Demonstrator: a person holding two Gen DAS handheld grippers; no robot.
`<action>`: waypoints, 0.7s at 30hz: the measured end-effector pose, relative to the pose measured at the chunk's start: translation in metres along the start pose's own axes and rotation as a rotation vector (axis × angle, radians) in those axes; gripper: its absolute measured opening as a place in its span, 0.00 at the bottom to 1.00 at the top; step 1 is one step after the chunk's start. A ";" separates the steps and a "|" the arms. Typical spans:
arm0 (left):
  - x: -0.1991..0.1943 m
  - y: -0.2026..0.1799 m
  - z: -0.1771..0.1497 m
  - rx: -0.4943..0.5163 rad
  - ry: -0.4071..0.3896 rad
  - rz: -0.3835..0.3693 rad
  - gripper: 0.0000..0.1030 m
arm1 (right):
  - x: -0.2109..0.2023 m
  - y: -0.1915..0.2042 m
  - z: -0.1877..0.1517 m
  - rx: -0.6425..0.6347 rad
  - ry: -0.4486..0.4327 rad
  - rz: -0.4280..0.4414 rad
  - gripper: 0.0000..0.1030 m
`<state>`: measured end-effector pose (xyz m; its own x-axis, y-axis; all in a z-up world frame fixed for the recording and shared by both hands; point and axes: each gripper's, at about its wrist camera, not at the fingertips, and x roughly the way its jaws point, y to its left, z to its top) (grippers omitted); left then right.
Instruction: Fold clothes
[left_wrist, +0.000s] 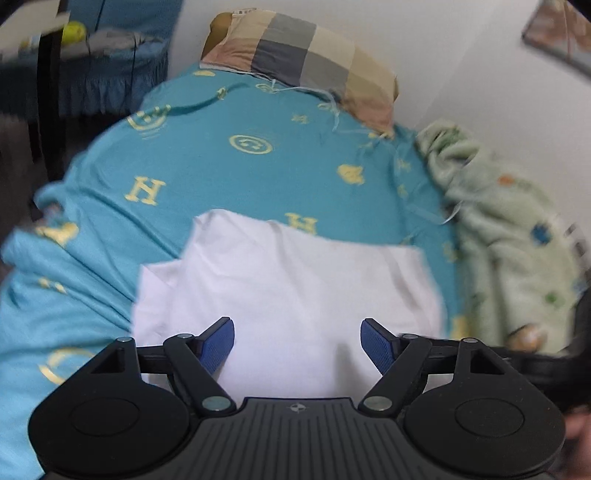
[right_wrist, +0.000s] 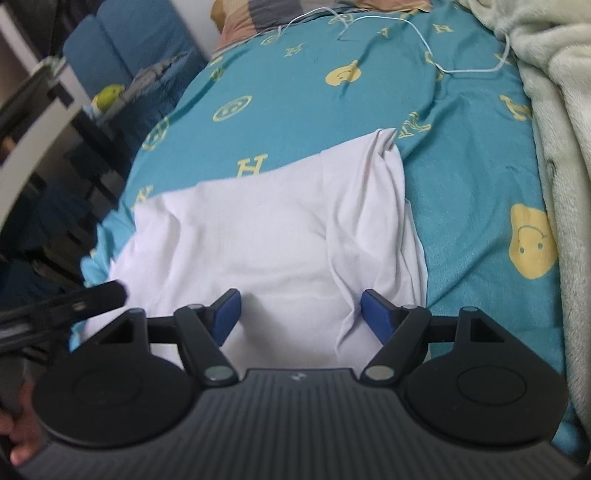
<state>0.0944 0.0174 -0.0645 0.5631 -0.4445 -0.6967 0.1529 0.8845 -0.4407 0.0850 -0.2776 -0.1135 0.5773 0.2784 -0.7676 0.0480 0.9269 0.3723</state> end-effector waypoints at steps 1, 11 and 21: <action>-0.006 0.000 -0.002 -0.054 0.003 -0.058 0.78 | -0.003 -0.002 0.001 0.023 -0.006 0.013 0.73; 0.035 0.049 -0.039 -0.554 0.181 -0.251 0.78 | -0.015 -0.028 0.008 0.316 -0.015 0.176 0.72; 0.045 0.063 -0.052 -0.658 0.222 -0.169 0.79 | -0.002 -0.040 0.007 0.409 -0.007 0.213 0.72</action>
<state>0.0874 0.0461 -0.1526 0.3853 -0.6484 -0.6567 -0.3376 0.5632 -0.7542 0.0877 -0.3170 -0.1226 0.6147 0.4493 -0.6483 0.2440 0.6733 0.6980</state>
